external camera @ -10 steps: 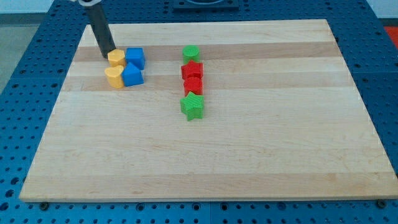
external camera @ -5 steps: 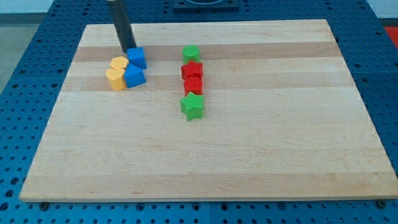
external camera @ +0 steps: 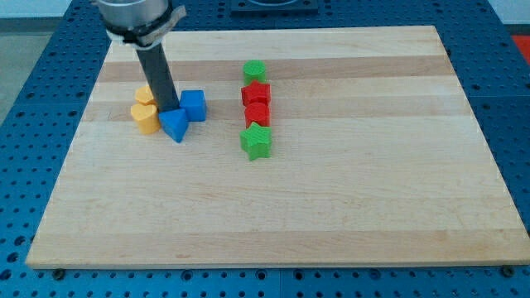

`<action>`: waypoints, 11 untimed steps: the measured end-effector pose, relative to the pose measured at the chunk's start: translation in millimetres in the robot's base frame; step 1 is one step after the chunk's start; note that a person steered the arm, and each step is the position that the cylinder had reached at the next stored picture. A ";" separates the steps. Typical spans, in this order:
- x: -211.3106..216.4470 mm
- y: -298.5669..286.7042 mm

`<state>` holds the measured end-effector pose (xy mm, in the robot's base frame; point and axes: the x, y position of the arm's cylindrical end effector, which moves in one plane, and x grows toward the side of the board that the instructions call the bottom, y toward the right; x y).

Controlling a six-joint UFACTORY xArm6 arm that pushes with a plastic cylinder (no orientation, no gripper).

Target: Separate the blue blocks from the yellow blocks

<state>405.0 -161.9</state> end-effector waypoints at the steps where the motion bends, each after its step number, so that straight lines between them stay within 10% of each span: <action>1: 8.9 7.1; 4: -104.0 25.1; 11: 84.8 51.5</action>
